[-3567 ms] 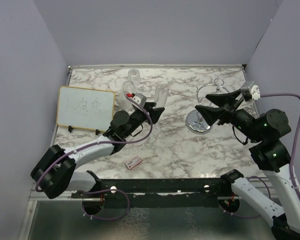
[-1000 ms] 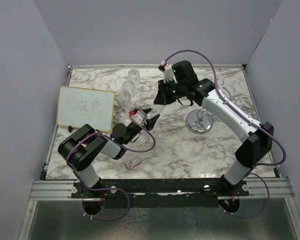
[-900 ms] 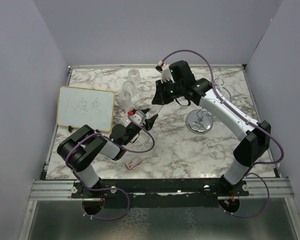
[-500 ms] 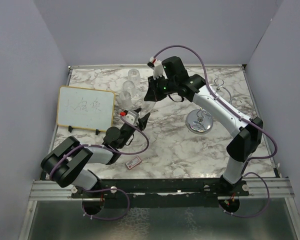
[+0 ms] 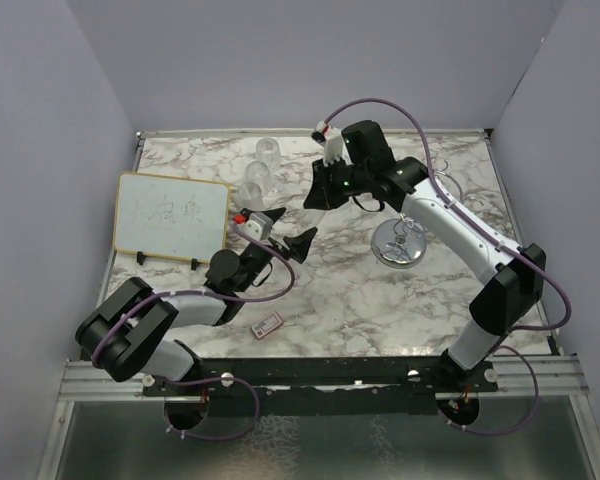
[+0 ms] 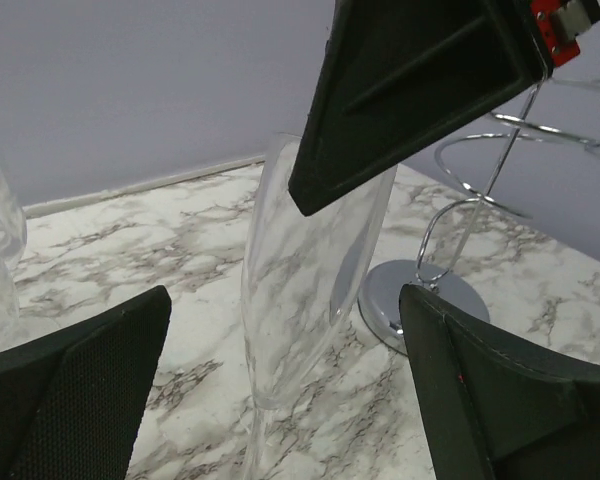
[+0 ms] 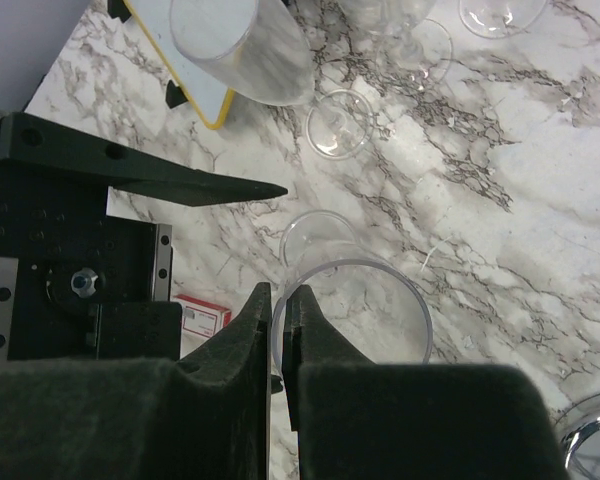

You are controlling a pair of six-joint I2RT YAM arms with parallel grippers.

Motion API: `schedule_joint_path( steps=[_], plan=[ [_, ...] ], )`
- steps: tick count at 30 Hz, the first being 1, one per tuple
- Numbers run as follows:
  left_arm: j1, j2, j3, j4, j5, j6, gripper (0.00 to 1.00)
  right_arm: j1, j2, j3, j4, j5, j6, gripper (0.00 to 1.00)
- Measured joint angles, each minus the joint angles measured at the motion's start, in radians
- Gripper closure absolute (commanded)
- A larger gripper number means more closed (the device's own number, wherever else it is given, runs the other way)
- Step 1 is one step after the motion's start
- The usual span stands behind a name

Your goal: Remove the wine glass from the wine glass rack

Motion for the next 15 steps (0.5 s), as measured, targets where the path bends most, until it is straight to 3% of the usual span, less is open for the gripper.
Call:
schedule_joint_path(
  steps=[7,15],
  plan=[
    [0.0,-0.122,-0.001,-0.079,-0.008,-0.03,0.01,0.001,-0.022,0.007,0.021,0.056,-0.028,0.99],
    [0.0,-0.461,0.026,-0.512,-0.089,-0.065,0.01,0.006,0.068,0.085,0.023,0.212,-0.097,0.98]
  ],
)
